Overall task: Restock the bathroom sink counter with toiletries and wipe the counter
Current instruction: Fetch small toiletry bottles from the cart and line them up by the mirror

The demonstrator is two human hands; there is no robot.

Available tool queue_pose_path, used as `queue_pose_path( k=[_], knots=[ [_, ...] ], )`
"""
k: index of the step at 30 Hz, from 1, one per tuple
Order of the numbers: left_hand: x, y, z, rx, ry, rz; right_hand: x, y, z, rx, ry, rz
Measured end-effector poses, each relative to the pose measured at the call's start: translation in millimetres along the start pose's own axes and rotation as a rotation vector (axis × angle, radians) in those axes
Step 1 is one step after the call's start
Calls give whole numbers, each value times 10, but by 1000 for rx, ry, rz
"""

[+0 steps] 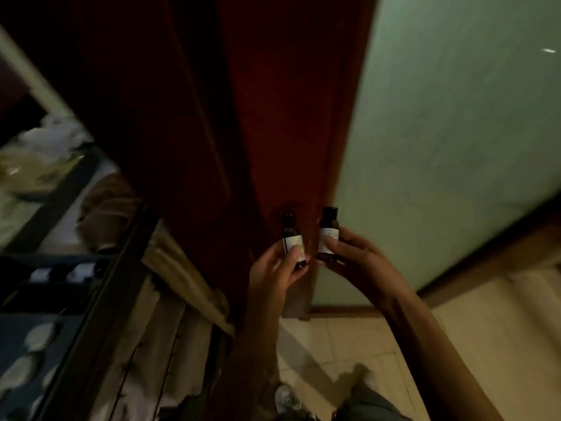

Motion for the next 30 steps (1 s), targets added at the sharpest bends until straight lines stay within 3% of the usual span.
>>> queue_pose_path(
  k=[5, 12, 22, 30],
  knots=[
    [-139, 507, -957, 118, 274, 84, -585, 78, 1013, 7, -288, 46],
    [-574, 1373, -2274, 167, 466, 256, -1650, 8, 2303, 244, -612, 68],
    [-1271, 2476, -3741, 276, 712, 411, -2932, -175, 3641, 295, -925, 89],
    [-1777, 3124, -4419, 378, 920, 513, -3706, -344, 4230, 261, -1126, 90]
  ],
)
Point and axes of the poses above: each hand's wrist, its own x-axis towards the middle knuckle, its own z-axis out of the back of the hand, y = z × x, the point moved 5 cm from there along x, towards the middle knuckle, and after that the axes turned 10 degrees about -x, right-handed, at the moved point
